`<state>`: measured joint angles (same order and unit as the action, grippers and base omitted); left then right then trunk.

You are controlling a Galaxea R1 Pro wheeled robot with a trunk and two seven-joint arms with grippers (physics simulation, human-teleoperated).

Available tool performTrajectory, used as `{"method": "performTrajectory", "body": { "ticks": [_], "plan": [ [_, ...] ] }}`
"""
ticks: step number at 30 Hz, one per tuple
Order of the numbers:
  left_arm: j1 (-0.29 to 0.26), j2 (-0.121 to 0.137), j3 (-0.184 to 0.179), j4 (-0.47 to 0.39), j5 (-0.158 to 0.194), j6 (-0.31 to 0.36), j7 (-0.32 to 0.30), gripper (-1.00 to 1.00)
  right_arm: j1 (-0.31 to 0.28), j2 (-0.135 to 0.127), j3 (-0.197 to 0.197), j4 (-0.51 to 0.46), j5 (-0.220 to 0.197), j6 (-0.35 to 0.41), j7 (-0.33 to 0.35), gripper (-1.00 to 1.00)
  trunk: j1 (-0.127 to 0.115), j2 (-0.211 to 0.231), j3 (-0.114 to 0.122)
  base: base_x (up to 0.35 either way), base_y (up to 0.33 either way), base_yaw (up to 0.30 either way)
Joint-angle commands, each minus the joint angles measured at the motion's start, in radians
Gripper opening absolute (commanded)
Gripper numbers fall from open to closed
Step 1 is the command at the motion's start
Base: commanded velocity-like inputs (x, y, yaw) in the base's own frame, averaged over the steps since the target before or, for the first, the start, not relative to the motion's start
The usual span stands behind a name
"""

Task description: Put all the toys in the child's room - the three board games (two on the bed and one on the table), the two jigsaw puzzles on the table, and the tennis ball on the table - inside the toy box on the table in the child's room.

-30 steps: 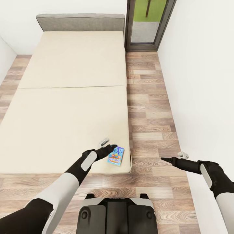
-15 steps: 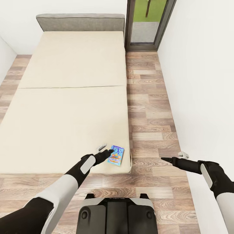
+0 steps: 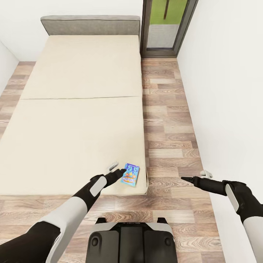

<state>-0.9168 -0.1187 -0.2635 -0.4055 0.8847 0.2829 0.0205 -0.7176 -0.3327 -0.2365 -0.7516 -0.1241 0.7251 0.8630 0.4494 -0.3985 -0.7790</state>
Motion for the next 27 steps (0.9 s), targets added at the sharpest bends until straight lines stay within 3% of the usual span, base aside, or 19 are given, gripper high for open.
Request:
{"method": "performTrajectory", "body": {
  "ticks": [1, 27],
  "plan": [
    [0.0, 0.001, -0.004, 0.001, 0.006, 0.0, 0.002, 1.0, 0.0, 0.0, -0.001, 0.0, -0.005, 0.007, 0.001, 1.0, 0.001, -0.001, -0.001, 0.0, 0.0, 0.0],
    [-0.001, 0.02, 0.002, 0.004, 0.008, -0.008, 0.001, 1.0, 0.001, -0.001, -0.001, 0.0, -0.004, 0.007, 0.001, 1.0, 0.001, -0.001, -0.004, 0.0, 0.0, 0.0]
  ]
}}
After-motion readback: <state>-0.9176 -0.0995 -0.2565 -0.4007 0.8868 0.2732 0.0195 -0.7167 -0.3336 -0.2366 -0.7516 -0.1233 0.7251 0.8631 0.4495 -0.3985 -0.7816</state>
